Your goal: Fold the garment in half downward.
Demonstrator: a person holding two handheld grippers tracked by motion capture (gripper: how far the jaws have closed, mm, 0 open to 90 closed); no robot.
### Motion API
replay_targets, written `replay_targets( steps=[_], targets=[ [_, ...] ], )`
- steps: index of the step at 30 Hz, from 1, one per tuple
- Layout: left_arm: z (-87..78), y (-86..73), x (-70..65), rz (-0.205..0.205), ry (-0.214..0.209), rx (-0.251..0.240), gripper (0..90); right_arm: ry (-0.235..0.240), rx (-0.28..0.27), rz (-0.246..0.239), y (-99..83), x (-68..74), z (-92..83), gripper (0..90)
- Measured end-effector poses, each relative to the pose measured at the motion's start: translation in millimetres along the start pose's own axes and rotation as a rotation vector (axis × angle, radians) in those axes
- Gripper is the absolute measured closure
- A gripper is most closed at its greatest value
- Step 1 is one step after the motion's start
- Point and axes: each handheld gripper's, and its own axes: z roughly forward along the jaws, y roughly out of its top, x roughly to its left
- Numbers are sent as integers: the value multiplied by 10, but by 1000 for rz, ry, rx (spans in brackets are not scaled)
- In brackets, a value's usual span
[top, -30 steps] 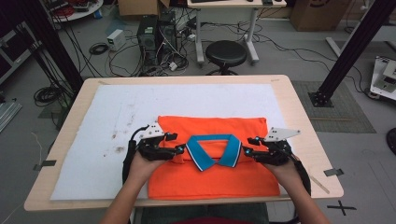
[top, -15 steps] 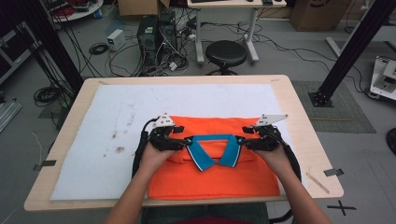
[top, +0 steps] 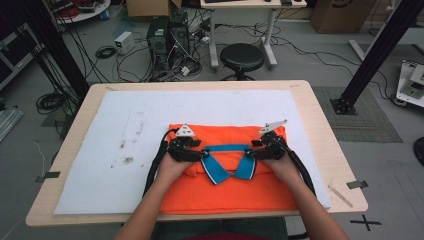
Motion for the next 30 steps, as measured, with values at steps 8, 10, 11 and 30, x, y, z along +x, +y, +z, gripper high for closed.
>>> replay_targets(
  steps=[8, 10, 11, 30],
  targets=[
    [5, -19, -86, 51, -21, -6, 684, 17, -18, -26, -33, 72, -19, 762],
    [-3, -20, -110, 70, -17, -8, 725, 6, -25, -40, -35, 94, -29, 808],
    [-7, -18, -118, 76, -18, -13, 744, 1, -29, -47, -36, 104, -36, 837],
    [-527, 44, -358, 156, -63, -192, 812, -15, -200, -108, -72, 383, -531, 856]
  ],
)
